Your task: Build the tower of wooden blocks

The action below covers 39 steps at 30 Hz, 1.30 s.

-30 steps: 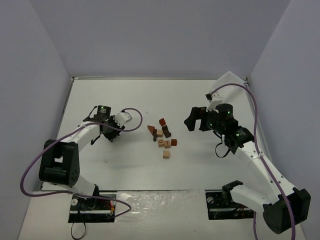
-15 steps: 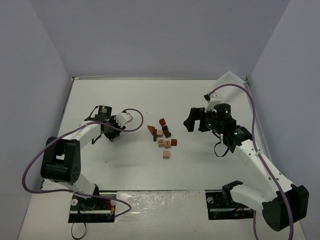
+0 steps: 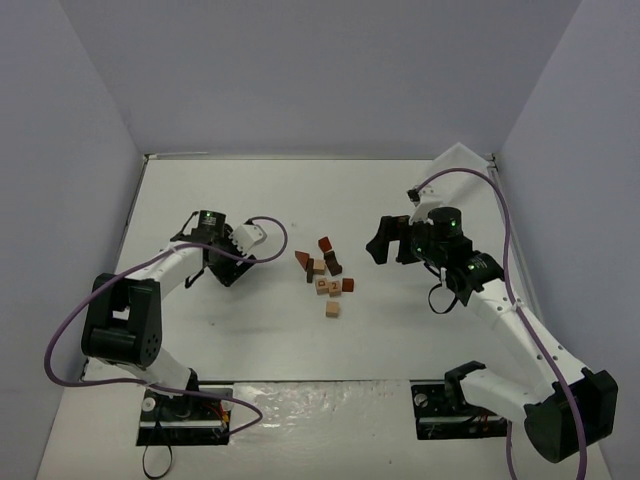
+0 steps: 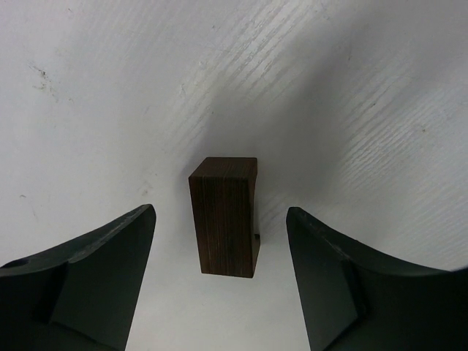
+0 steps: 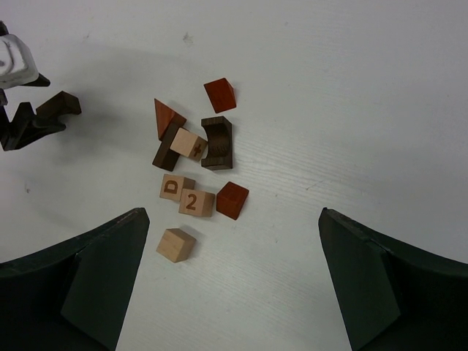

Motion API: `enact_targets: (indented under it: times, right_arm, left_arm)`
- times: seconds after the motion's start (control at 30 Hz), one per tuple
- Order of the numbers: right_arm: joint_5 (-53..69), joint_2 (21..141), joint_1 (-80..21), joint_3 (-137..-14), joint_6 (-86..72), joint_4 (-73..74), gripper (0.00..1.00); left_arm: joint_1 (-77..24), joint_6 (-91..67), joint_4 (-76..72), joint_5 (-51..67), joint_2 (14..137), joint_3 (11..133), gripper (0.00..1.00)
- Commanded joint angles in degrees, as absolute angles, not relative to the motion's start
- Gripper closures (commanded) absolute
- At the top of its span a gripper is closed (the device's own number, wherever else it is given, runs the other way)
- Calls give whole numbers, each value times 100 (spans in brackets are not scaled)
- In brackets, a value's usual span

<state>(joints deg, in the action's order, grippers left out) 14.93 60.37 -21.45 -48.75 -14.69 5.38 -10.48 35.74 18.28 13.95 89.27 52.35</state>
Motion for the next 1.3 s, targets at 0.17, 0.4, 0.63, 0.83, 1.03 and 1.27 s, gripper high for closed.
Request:
enact_targets:
  times: [0.17,0.4,0.63,0.83,1.03,1.27]
  right_arm:
    - [1336,6957,-2424,-5181,-1842,344,7]
    - [546,8260,-3169,-5818,-1833,375,10]
    - [145,9434,-3556,-6370,-1510,369,29]
    - [34,9924,-3688,-6570,-1486,383,36]
    - [-131,10257,-3808,-6680,-1554,369,47]
    - [-316,10554,-3910,-6861,-1502,369,47]
  left_arm:
    - [-1126,1631,1899,1286,7865,6451,23]
    - [-1337,-716,1890,1054,7016,6507,17]
    - [-1415,-1974,1876,1207,6265,5889,16]
    - [-1420,-2221,1951,1455,5949,5689,16]
    - [-1415,-2200,1951,1535,5849,5576,16]
    - [-1425,-2145,2101,1638,5756,5501,16]
